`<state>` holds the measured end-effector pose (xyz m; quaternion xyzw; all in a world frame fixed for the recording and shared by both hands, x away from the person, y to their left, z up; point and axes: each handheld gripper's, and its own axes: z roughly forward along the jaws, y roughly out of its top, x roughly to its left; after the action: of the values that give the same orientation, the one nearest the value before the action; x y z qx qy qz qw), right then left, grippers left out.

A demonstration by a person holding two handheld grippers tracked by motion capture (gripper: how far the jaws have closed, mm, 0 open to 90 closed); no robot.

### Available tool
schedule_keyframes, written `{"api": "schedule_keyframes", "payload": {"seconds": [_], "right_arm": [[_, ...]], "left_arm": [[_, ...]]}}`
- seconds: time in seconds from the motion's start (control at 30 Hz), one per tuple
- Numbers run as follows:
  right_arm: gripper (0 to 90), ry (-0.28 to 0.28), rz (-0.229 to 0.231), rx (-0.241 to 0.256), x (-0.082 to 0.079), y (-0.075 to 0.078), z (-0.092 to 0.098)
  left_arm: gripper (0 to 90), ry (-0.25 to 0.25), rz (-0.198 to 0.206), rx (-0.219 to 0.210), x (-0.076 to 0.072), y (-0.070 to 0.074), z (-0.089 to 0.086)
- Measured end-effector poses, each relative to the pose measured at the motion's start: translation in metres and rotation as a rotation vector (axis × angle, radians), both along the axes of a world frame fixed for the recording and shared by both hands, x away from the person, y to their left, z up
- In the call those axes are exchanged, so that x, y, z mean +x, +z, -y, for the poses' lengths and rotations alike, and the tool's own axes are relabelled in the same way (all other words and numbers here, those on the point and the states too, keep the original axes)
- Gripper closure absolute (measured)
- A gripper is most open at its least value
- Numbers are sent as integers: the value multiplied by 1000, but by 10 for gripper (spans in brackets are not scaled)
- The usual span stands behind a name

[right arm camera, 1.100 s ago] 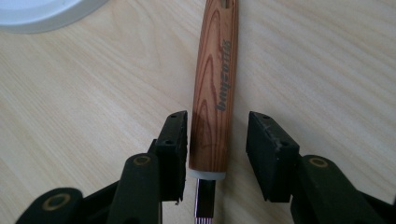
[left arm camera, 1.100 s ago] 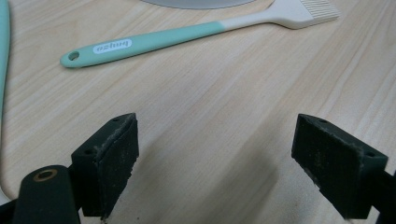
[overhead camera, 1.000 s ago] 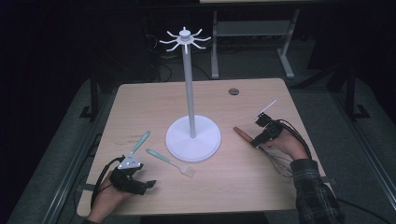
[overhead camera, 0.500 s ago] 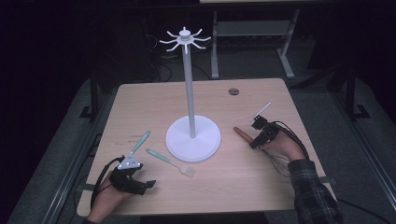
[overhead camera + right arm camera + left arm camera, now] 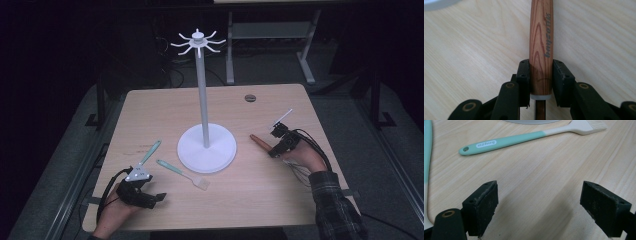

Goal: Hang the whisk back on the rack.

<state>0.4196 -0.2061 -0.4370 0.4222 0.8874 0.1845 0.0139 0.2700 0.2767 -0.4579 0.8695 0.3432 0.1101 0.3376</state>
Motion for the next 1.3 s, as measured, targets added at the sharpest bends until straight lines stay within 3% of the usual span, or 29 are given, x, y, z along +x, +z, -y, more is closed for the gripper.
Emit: {"api": "schedule_keyframes", "payload": {"seconds": [0.17,0.33,0.77,1.3], "right_arm": [[700,-17,45,63,-1,8,6],[700,-28,99,168,-5,19,13],[702,-79,211,325,-15,42,25],[703,-94,304,427,-28,67,28]], "left_arm": [[144,2,1,-2,0,0,0],[148,1,5,-4,0,1,-1],[151,1,15,-14,-1,2,-2],[152,4,18,-12,-1,2,-3]]}}
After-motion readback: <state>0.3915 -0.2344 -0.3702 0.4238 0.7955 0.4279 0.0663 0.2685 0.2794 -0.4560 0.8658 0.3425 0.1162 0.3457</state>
